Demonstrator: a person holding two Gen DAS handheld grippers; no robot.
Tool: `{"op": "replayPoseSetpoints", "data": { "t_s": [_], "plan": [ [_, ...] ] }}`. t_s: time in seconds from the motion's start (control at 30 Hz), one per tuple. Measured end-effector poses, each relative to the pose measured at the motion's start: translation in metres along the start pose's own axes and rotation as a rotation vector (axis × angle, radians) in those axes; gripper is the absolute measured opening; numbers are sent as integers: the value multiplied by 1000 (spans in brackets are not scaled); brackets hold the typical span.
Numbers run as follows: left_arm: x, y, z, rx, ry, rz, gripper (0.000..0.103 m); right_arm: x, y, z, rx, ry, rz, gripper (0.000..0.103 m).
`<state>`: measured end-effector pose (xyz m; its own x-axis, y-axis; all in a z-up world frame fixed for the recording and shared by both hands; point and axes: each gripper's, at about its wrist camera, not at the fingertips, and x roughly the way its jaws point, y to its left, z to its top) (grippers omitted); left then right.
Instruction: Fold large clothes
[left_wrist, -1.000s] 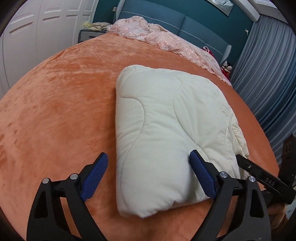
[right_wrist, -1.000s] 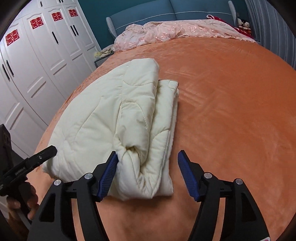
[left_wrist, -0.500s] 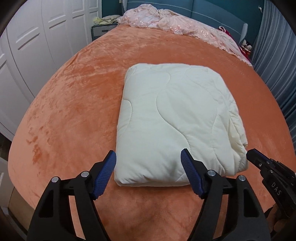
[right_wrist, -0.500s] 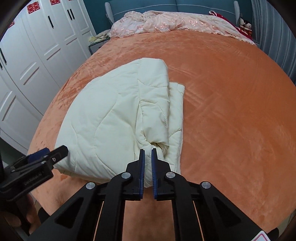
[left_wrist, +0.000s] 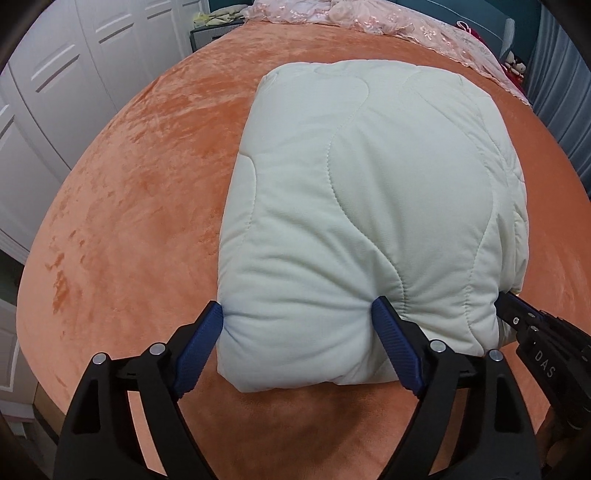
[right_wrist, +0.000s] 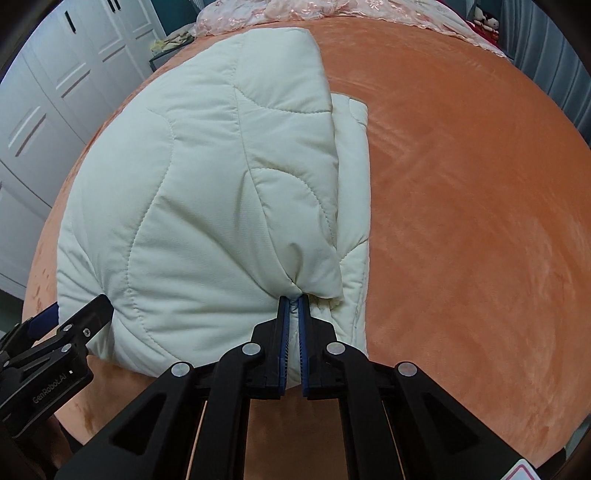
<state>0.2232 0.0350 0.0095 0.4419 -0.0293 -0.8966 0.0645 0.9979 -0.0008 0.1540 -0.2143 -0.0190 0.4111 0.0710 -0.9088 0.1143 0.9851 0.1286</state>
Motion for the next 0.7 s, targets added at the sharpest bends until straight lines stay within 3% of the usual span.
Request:
{"op": "replayPoseSetpoints", "data": {
  "t_s": [0.3,0.57,0.63,0.7],
  "plan": [
    [16,4,-2,-34,13,-28,88,9,2,-4,-33,-26,-25,1],
    [11,3,-3,-42,-2,-19,89,-12,10,-14,-53,-64,-16,5],
    [-1,6,-6,-61,-12,-25,87,-38,9,-21,-42,-90,22,18],
    [-21,9,-14,-72,-35,-40,86,-67,9,-35,-42,-154,50,54]
  ]
}}
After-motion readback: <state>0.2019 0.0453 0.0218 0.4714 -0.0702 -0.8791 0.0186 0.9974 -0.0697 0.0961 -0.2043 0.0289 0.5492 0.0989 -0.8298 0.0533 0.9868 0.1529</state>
